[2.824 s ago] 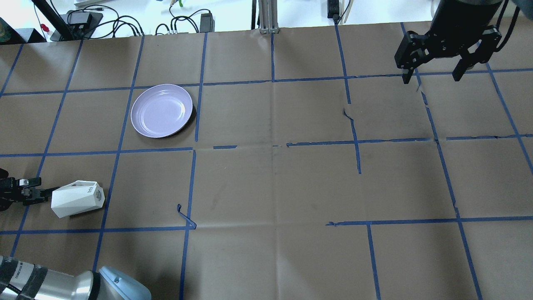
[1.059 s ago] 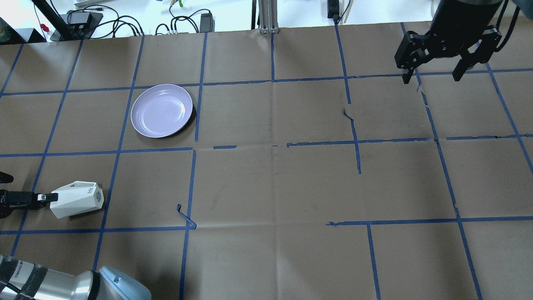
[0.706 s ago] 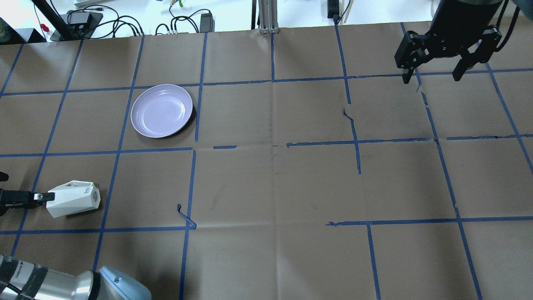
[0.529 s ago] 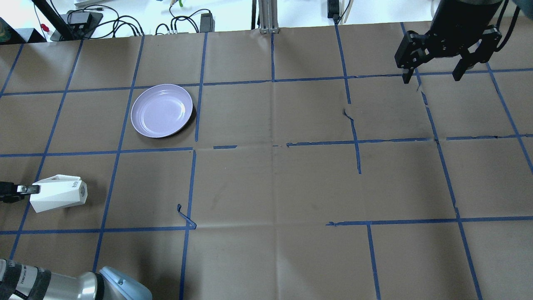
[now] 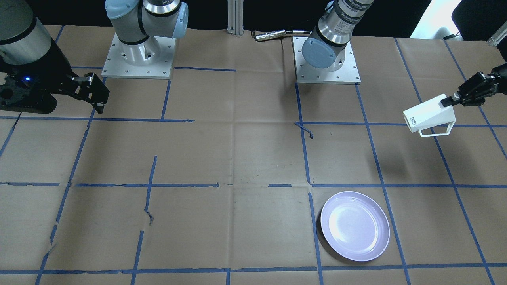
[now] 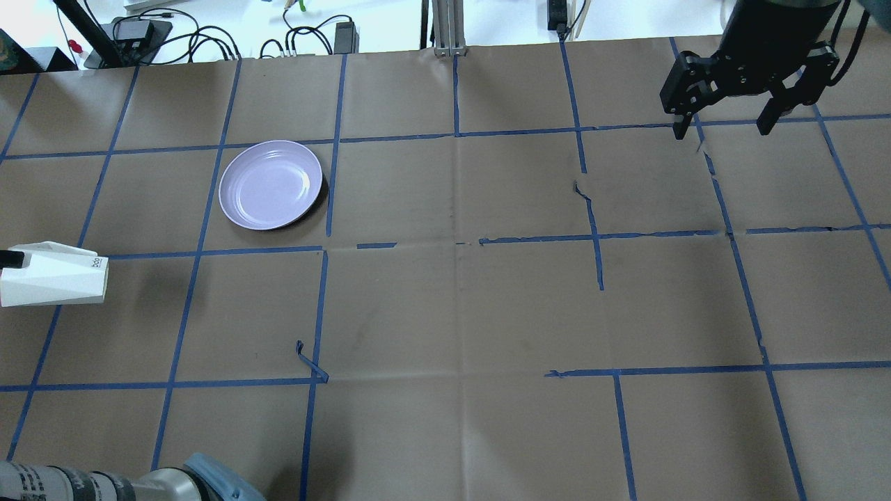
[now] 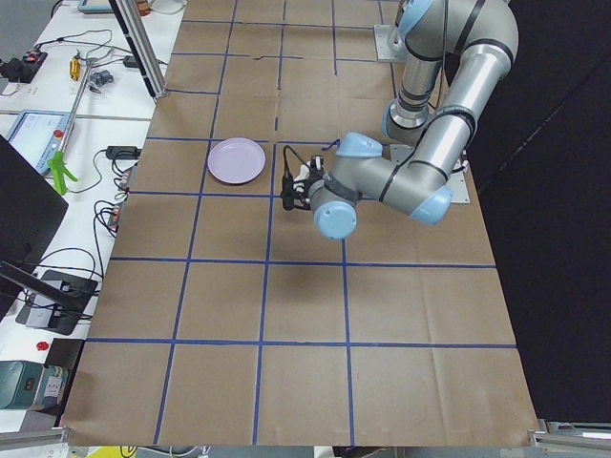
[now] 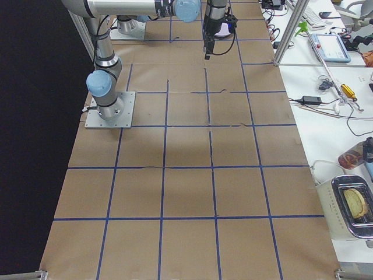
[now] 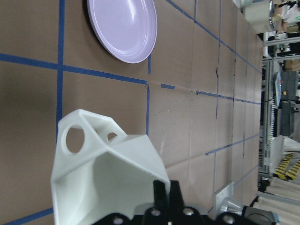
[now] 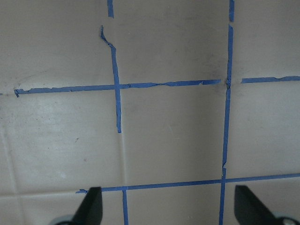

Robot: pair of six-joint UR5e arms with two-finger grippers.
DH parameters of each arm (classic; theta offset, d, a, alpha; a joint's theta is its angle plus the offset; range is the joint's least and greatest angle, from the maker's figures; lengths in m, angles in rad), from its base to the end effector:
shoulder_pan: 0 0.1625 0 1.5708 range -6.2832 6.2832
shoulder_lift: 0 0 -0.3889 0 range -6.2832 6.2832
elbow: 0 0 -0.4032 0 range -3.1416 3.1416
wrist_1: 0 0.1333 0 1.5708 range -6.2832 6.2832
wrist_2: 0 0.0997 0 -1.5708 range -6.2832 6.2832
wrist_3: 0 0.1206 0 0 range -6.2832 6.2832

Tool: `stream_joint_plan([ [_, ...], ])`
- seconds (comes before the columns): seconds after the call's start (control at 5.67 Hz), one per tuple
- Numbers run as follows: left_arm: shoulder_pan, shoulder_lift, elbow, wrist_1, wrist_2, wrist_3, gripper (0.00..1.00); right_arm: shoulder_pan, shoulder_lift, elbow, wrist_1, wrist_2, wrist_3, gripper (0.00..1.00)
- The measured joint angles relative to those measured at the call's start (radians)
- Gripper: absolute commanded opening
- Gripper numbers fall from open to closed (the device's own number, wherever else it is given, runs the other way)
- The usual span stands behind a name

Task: Flip cup and place on plate
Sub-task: 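Lift the white mug with the left gripper, tilting it upright, then carry the upright mug over the lavender plate and lower it onto it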

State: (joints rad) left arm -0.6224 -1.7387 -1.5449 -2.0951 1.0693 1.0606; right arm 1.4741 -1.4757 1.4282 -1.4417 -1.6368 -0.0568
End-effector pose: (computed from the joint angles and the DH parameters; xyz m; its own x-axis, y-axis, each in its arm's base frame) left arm 0.2762 -0.4336 0.3441 -0.6891 -0.0326 0.7239 -0.0765 0.9967 -0.0279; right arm 0.0737 -0.5389 0.4407 -0.9975 0.0345 0.0610 0.0397 0.9956 0.0851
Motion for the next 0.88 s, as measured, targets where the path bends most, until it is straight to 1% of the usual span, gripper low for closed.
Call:
stream_joint_plan([
  [0.18,-0.128,0.054,0.044,0.095,0.063,-0.148,0.00,0.000,0.000,0.000,0.000,0.000,0.000,1.00],
  [0.35,-0.277,0.079,0.081,0.208,0.151,-0.273,0.00,0.000,0.000,0.000,0.000,0.000,0.000,1.00],
  [0.71,-0.554,0.073,0.113,0.414,0.358,-0.413,0.00,0.000,0.000,0.000,0.001,0.000,0.000,1.00],
  [0.88,-0.655,0.054,0.116,0.492,0.433,-0.467,0.00,0.000,0.000,0.000,0.000,0.000,0.000,1.00],
])
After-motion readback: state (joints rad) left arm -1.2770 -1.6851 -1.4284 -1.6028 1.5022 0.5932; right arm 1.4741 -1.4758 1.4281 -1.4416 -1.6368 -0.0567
